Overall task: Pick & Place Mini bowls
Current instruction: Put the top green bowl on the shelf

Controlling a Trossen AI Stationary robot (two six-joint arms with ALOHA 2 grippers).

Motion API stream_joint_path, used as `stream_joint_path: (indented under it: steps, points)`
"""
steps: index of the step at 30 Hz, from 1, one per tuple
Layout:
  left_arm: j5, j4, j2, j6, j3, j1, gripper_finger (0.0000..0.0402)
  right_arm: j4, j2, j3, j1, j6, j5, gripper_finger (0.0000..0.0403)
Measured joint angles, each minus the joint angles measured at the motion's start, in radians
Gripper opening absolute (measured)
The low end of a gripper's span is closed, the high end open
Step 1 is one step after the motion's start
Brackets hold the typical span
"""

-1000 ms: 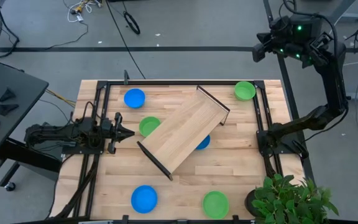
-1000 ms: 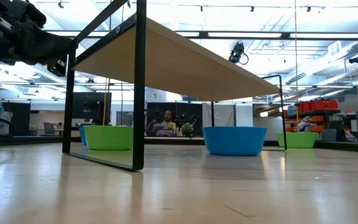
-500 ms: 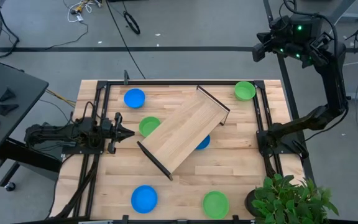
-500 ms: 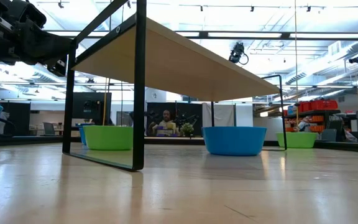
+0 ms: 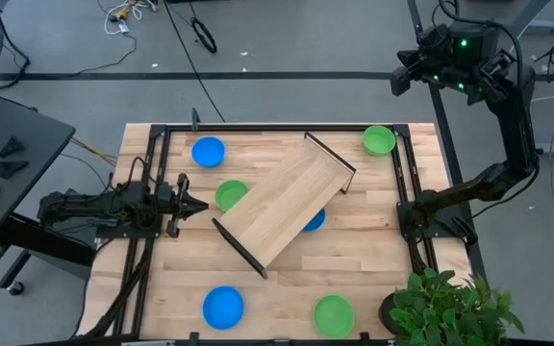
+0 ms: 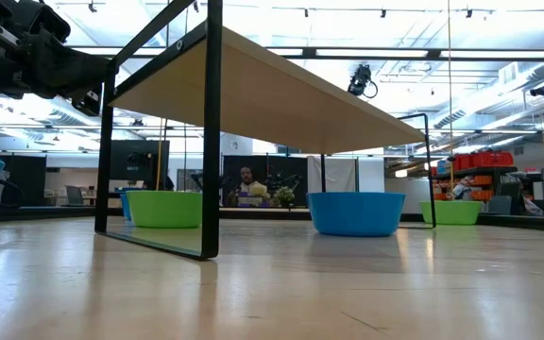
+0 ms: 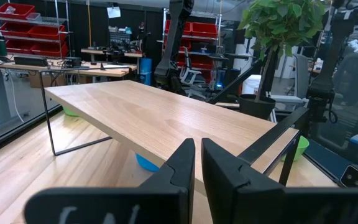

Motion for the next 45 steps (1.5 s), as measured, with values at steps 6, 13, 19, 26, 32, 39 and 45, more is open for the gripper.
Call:
stream_joint_path:
  steps: [6, 13, 19, 26, 32, 39, 45]
  points:
    - [0.0, 0.0, 0.0, 0.0, 0.0, 0.0, 0.0032, -0.005, -0.002, 0.0, 0.0, 0.016, -0.062, 0.0]
    - [0.0, 0.0, 0.0, 0.0, 0.0, 0.0, 0.0032, -0.074, -0.002, 0.0, 0.036, 0.062, -0.142, 0.0]
    - [0.0, 0.0, 0.0, 0.0, 0.0, 0.0, 0.0032, -0.084, -0.004, 0.0, 0.149, 0.115, -0.145, 0.0]
    - [0.0, 0.0, 0.0, 0.0, 0.0, 0.0, 0.0032, -0.075, -0.004, -0.028, 0.318, 0.18, -0.077, 0.0]
    - [0.0, 0.0, 0.0, 0.0, 0.0, 0.0, 0.0032, -0.064, -0.004, -0.134, 0.46, 0.213, -0.025, 0.0]
    - [0.0, 0.0, 0.0, 0.0, 0.0, 0.0, 0.0032, -0.021, -0.003, -0.346, 0.588, 0.267, -0.02, 0.0]
    - [0.0, 0.0, 0.0, 0.0, 0.0, 0.0, 0.0032, 0.072, -0.003, -0.542, 0.692, 0.348, 0.01, 0.0]
